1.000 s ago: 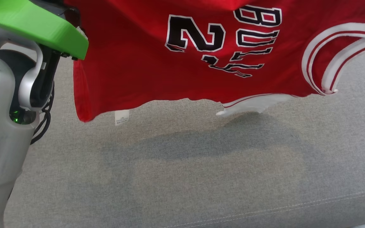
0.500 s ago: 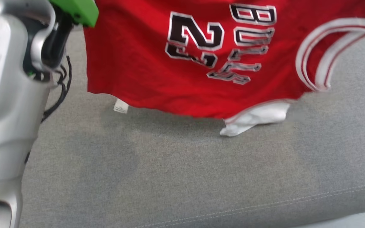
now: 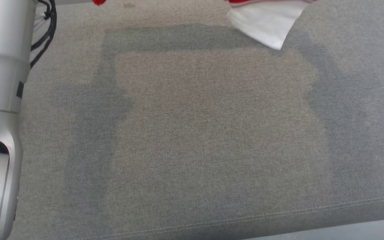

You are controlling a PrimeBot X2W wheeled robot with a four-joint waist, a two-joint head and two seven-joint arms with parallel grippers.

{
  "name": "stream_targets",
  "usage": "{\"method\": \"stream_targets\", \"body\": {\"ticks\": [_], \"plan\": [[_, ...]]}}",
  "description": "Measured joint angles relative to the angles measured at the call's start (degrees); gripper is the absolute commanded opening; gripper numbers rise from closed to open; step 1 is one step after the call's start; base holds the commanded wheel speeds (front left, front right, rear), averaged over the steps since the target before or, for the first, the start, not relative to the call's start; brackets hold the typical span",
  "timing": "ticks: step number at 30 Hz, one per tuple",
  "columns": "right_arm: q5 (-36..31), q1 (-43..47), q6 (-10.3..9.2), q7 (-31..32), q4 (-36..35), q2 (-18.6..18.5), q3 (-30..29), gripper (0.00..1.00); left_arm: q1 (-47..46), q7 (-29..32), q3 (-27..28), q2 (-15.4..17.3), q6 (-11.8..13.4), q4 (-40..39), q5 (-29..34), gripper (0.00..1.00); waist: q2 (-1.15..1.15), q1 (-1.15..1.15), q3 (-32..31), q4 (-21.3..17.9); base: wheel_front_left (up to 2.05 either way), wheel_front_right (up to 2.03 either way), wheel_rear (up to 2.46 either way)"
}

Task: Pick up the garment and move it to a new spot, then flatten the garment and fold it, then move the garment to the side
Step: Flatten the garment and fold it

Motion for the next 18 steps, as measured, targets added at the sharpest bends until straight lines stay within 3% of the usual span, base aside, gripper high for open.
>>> {"method": "stream_targets", "body": {"ticks": [4, 11, 18], "plan": [[0.75, -5.93, 0.01, -3.88, 4.25, 2.3, -0.55, 0.0, -4.87, -5.26, 0.01, -0.82, -0.55, 4.16, 1.03, 0.0, 0.0, 0.0, 1.82, 0.83, 0.0, 0.0, 0.0], [3.32, -4.35, 0.0, -2.42, 6.54, 3.91, 5.63, 0.0, -5.14, -9.95, -0.62, -3.33, -5.16, 11.62, 0.49, 0.0, 0.0, 0.0, 6.29, 1.4, 0.0, 0.0, 0.0], [11.71, 6.16, 0.02, -3.21, -4.53, -0.78, 12.92, 0.0, 1.99, -16.56, -1.79, -5.24, -8.16, 13.84, -0.88, 0.0, 0.0, 0.01, 11.05, 1.99, 0.0, 0.0, 0.0]]}}
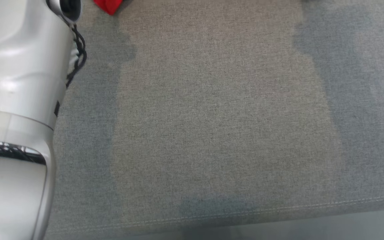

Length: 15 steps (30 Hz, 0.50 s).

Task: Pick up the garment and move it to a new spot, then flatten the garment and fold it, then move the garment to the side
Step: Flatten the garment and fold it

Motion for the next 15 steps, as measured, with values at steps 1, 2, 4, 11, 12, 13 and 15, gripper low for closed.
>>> {"method": "stream_targets", "body": {"ticks": [1, 2, 4, 11, 12, 13, 15], "plan": [[1.49, 2.59, -0.02, -0.15, -2.13, -1.24, 1.11, 0.0, 1.83, -0.82, 0.04, -0.31, -0.09, -0.63, -0.26, 0.0, 0.0, 0.0, 0.44, 0.16, 0.0, 0.0, 0.0], [2.55, 5.35, -0.02, -0.82, -4.54, -2.67, 2.2, 0.0, 3.68, -1.43, 0.02, -0.62, -0.33, -1.37, -0.59, 0.0, 0.0, 0.0, 0.69, 0.42, 0.0, 0.0, 0.0], [5.9, 11.06, -0.02, -1.92, -9.12, -5.06, 3.3, 0.0, 7.79, -2.36, 0.48, -0.87, -0.44, -4.02, -1.33, 0.0, 0.0, 0.0, 0.82, 0.94, 0.0, 0.0, 0.0], [13.01, 32.16, -0.02, -5.31, -23.46, -10.68, 1.57, 0.0, 26.35, -2.77, 2.25, 1.4, 2.2, -20.72, 2.53, 0.0, 0.0, -0.01, -1.29, 1.46, 0.0, 0.0, 0.0], [13.54, 35.43, -0.02, -5.47, -25.24, -10.85, 0.98, 0.0, 29.6, -2.78, 2.45, 1.83, 2.93, -23.68, 3.12, 0.0, 0.0, -0.01, -1.76, 1.45, 0.0, 0.0, 0.0], [13.94, 38.92, -0.02, -5.48, -26.83, -11.0, 0.11, 0.0, 32.97, -2.77, 2.27, 2.24, 3.63, -26.37, 3.44, 0.0, 0.0, -0.01, -2.29, 1.42, 0.0, 0.0, 0.0], [14.24, 45.3, -0.02, -5.56, -29.96, -10.9, -2.57, 0.0, 39.33, -2.76, 2.02, 3.32, 5.78, -32.27, 4.38, 0.0, 0.0, -0.02, -3.34, 1.32, 0.0, 0.0, 0.0]]}}
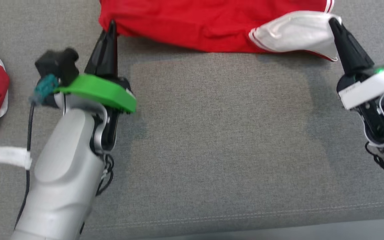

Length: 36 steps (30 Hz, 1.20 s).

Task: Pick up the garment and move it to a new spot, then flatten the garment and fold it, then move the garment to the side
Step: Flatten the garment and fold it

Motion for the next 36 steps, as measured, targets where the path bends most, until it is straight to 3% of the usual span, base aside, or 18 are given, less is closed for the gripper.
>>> {"method": "stream_targets", "body": {"ticks": [2, 3, 4, 10, 14, 20, 28, 36], "plan": [[-0.53, 2.87, 0.0, -0.11, -1.29, 0.38, -1.98, 0.0, 2.85, 0.38, -0.13, 0.85, 0.85, -2.65, 0.19, 0.0, 0.0, 0.0, -0.53, -0.11, 0.0, 0.0, 0.0], [-1.85, 8.64, 0.0, -0.16, -3.85, 1.94, -5.58, 0.0, 8.66, 1.55, -0.23, 2.66, 3.24, -8.6, 0.45, 0.0, 0.0, 0.0, -1.59, -0.39, 0.0, 0.0, 0.0], [-1.85, 8.64, 0.0, -0.16, -3.85, 1.94, -5.58, 0.0, 8.66, 1.55, -0.23, 2.66, 3.24, -8.6, 0.45, 0.0, 0.0, 0.0, -1.59, -0.39, 0.0, 0.0, 0.0], [-5.44, 25.49, -0.01, -0.16, -8.86, 6.06, -11.4, 0.0, 24.35, 8.2, -1.36, 7.37, 9.25, -25.16, 0.36, 0.0, 0.0, 0.0, -4.78, -1.28, 0.0, 0.0, 0.0], [-6.17, 34.87, -0.01, 1.07, -11.99, 6.47, -13.27, 0.0, 32.48, 13.27, -2.41, 10.66, 12.05, -33.08, 0.02, 0.0, 0.0, 0.0, -7.09, -1.56, 0.0, 0.0, 0.0], [-7.25, 46.25, -0.01, 6.68, -16.62, 7.64, -17.86, 0.0, 40.33, 17.93, -3.58, 13.96, 13.65, -39.56, -1.93, 0.0, 0.0, 0.0, -10.44, -1.69, 0.0, 0.0, 0.0], [-10.21, 56.88, -0.01, 14.4, -20.72, 12.88, -24.26, 0.0, 47.4, 20.18, -3.52, 16.39, 15.01, -41.12, -3.97, 0.0, 0.0, 0.0, -13.23, -1.99, 0.0, 0.0, 0.0], [-14.0, 59.93, 0.0, 18.78, -24.05, 17.37, -31.64, 0.0, 50.92, 21.08, -2.92, 17.62, 15.47, -41.21, -5.94, 0.0, 0.0, 0.0, -14.51, -2.28, 0.0, 0.0, 0.0]]}}
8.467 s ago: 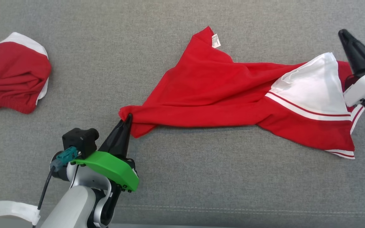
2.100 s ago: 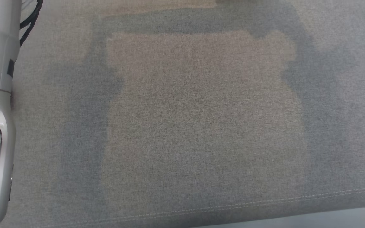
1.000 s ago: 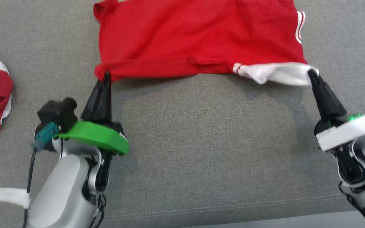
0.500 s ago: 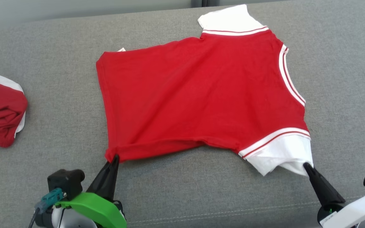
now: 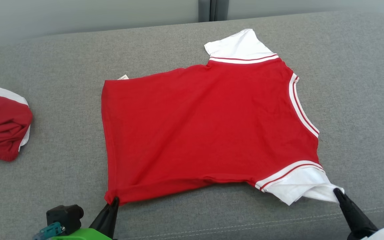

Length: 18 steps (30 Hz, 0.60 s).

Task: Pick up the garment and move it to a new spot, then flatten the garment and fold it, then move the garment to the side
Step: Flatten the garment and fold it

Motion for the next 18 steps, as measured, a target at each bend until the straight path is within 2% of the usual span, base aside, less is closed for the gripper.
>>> {"method": "stream_targets", "body": {"ticks": [3, 10, 18], "plan": [[-1.15, -2.72, -0.01, 0.78, -0.02, 1.8, -1.98, 0.0, -0.75, 0.55, -0.1, -0.11, -0.1, 0.1, -0.2, 0.0, 0.0, 0.0, 0.27, 0.0, 0.0, 0.0, 0.0], [-8.27, -14.34, -0.01, 1.25, 4.01, 2.01, -2.66, 0.0, -6.8, 0.97, 0.18, -1.55, -0.83, 1.58, -0.18, 0.0, 0.0, 0.0, 2.01, 0.26, 0.0, 0.0, 0.0], [-13.25, -29.0, 0.0, 0.02, 13.4, -3.24, 5.28, 0.0, -14.06, 0.54, 0.22, -4.0, -2.08, 6.77, -0.09, 0.0, 0.0, 0.01, 4.73, 1.2, 0.0, 0.0, 0.0]]}}
